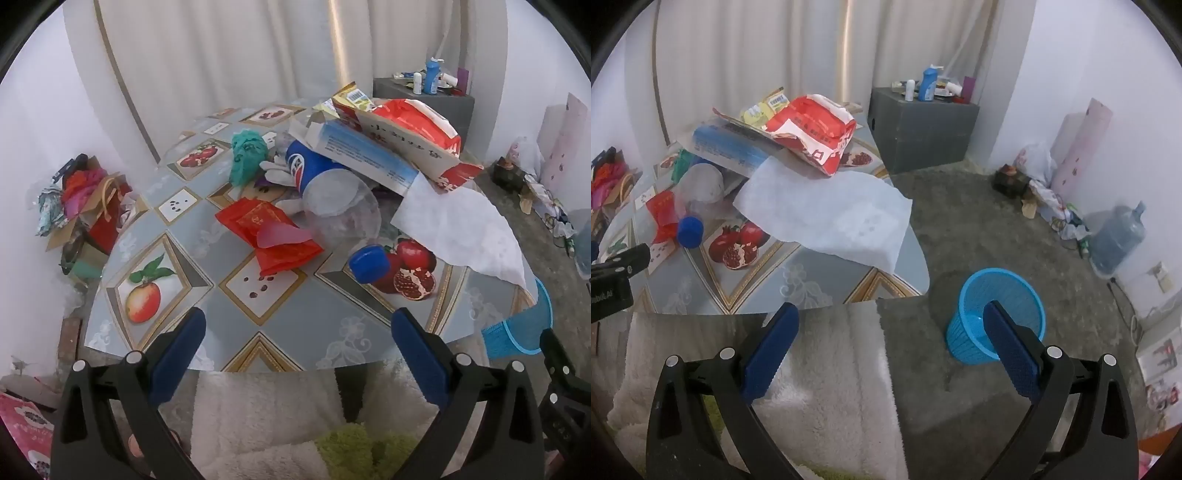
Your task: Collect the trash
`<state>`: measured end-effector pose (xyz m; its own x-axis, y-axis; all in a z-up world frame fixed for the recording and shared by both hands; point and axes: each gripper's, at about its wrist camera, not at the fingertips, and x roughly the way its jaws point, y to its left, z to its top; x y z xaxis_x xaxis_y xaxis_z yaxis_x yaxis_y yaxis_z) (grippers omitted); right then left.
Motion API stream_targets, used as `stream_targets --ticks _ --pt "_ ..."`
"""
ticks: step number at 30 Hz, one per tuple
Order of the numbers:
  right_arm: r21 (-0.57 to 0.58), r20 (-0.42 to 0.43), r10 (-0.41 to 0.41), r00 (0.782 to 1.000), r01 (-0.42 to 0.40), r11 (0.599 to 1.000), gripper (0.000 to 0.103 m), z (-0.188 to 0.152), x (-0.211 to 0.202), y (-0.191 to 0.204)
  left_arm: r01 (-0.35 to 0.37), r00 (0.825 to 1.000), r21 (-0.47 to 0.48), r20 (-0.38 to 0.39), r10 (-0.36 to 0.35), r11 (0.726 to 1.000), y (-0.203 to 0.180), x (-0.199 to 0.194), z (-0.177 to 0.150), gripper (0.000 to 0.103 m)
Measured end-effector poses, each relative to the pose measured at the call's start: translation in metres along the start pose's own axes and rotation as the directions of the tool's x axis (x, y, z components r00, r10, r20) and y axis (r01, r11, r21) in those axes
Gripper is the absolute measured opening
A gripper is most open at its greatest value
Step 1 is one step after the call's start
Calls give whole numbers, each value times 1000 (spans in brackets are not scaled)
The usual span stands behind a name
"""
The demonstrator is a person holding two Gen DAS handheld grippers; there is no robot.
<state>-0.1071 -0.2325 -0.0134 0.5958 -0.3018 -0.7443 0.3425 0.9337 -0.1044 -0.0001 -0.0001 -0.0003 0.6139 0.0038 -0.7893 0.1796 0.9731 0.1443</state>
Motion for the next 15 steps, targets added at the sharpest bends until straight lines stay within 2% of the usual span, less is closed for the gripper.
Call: stream_targets --ticks 3,10,15 --pt "-3 -1 -6 1000 6 1000 95 -1 0 -1 -6 1000 8 -2 6 1000 -1 -1 -2 99" --pt "-5 1 -23 1000 23 1000 95 3 5 0 27 1000 32 -15 -26 999 -10 1 0 99" --pt "23 2 -6 1000 6 1000 95 4 1 -9 43 999 46 -19 -42 998 -11 1 0 99"
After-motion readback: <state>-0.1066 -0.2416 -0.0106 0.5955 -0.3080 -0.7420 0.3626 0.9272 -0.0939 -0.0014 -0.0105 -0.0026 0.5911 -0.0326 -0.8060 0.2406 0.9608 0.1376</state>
